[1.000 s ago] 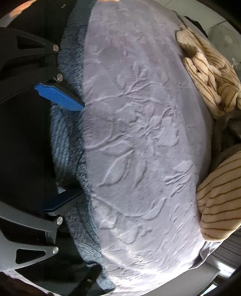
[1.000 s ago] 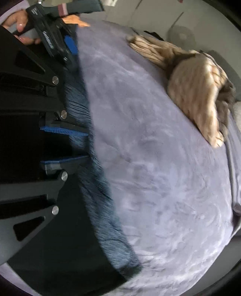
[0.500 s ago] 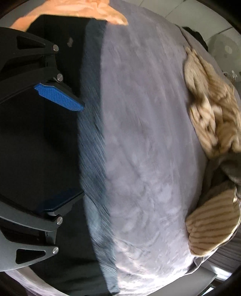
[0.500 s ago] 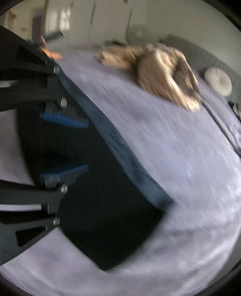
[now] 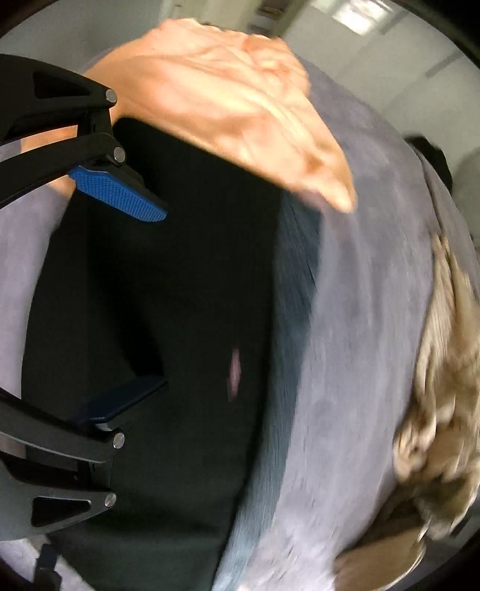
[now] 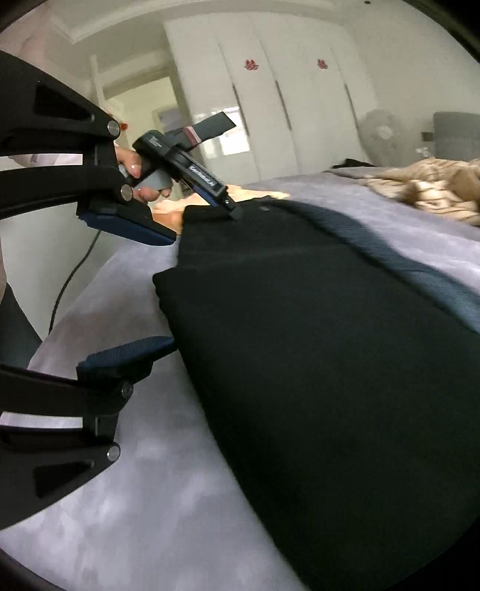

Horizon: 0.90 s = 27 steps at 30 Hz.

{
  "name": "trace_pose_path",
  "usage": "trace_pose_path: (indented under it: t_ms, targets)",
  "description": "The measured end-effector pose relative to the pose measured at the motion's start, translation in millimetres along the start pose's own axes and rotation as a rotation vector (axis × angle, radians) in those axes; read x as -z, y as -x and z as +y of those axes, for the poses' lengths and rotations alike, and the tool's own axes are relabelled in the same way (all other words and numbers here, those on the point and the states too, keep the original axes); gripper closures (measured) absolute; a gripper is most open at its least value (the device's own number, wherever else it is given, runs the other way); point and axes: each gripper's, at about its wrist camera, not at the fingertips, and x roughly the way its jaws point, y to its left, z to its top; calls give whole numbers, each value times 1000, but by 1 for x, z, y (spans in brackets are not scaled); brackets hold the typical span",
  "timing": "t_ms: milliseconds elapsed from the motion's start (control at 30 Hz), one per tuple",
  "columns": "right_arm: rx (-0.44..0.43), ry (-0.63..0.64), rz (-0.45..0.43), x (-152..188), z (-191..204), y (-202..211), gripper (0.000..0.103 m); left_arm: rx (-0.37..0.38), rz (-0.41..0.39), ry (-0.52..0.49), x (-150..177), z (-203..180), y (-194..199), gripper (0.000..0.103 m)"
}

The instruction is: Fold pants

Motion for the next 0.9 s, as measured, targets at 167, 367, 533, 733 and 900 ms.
trace_pose_path:
  t_ms: [167,367,533,733,900]
  targets:
    - [-21,-7,-30,-2,-2,-22,48,90,26,-7,4,22,-24,12]
    - [-81,-22,-51,4,-14,-21,48,103,24,-11,-1,16,-30,9]
    - [-12,-62,-32,-6,-6,-33,82,103,26,-18,1,15,-32,9]
    - [-57,23,-95,2,26,-10,93,108,31,-26,0,17,-30,8]
    - [-49,-43,-68,7,0,-6,93,101,31,-31,1,14,-31,8]
